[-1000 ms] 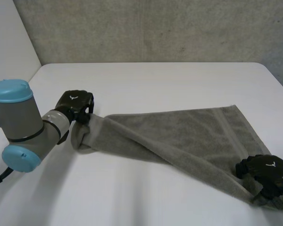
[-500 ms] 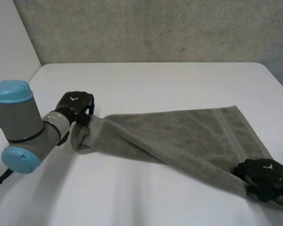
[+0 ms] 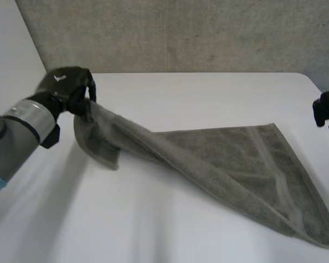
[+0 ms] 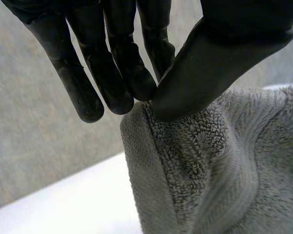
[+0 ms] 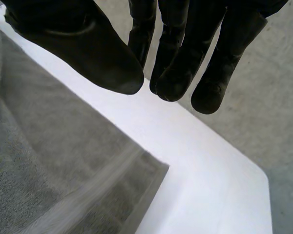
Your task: Fold the towel.
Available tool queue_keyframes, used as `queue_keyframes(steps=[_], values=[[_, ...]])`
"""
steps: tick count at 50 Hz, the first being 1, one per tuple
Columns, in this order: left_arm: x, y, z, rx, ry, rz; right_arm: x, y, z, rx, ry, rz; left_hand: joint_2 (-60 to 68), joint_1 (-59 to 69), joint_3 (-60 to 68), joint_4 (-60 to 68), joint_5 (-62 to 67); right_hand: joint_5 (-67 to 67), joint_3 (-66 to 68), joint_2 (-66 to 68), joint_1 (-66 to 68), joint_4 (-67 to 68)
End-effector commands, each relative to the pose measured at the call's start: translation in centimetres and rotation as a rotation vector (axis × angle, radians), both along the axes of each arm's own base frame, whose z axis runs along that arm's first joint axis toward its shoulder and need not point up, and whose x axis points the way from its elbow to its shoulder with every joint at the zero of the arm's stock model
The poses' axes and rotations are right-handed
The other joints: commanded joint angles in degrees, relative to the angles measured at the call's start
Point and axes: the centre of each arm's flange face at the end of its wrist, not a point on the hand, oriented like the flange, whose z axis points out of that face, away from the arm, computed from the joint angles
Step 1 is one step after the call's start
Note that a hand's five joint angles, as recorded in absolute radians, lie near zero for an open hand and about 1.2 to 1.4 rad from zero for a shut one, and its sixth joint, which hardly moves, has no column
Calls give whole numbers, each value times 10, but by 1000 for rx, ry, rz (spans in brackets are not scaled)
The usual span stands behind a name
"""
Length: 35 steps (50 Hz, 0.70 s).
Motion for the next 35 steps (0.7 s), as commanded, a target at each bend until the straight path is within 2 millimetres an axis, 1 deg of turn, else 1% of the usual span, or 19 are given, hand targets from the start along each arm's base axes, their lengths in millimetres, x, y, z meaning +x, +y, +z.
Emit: queue_keyframes(steps=[1,2,3,4,5,7,8,10,11,12,13,15,16,18,21,23,29,35], values=[[5,3,-6,32,21,0,16,8,-36,136,-25,64,28,76,57,23,55,-559,-541,-303,-387,-539],[6,2,-17,65,11,7,21,10,-50,175,-21,88,28,76,57,23,55,-626,-608,-370,-454,-606],[6,2,-17,65,11,7,21,10,-50,176,-21,88,28,76,57,23,55,-627,-609,-370,-455,-606],[6,0,-31,103,-3,9,25,13,-64,215,-13,111,28,76,57,23,55,-627,-609,-370,-455,-607],[6,0,-31,103,-3,9,25,13,-64,215,-13,112,28,76,57,23,55,-627,-609,-370,-455,-607],[5,-4,-48,149,-16,9,31,24,-88,277,22,154,28,76,57,23,55,-623,-606,-367,-451,-603],[5,-4,-48,149,-16,9,31,24,-89,277,22,154,28,76,57,23,55,-623,-606,-367,-451,-603],[4,-5,-57,171,-25,9,33,32,-109,333,43,175,28,76,57,23,55,-603,-586,-347,-431,-583],[4,-5,-57,171,-25,9,33,32,-109,334,43,176,28,76,57,23,55,-603,-585,-347,-431,-583],[4,-8,-60,174,-26,10,33,35,-118,362,42,179,28,76,57,23,55,-598,-580,-342,-426,-578],[4,-8,-60,174,-26,10,33,35,-118,363,42,179,28,76,57,23,55,-598,-580,-342,-426,-578],[3,-15,-65,172,-27,13,34,44,-130,399,30,180,28,76,57,23,55,-571,-554,-315,-399,-551],[3,-15,-65,172,-27,13,34,44,-130,399,30,180,28,76,57,23,55,-571,-554,-315,-399,-551],[5,-22,-66,164,-23,24,36,51,-138,413,23,179,28,76,57,23,55,-551,-533,-295,-379,-531],[8,-26,-66,164,-22,35,36,54,-141,410,24,179,28,76,57,23,55,-542,-525,-286,-371,-522],[18,-35,-69,172,-21,67,37,58,-145,402,28,176,28,76,57,23,55,-511,-493,-255,-339,-491],[22,-38,-71,178,-20,76,38,63,-146,372,37,177,28,76,57,23,55,-505,-488,-249,-334,-485],[22,-36,-75,189,-21,76,39,64,-151,344,46,176,28,76,57,23,55,-453,-436,-197,-281,-433]])
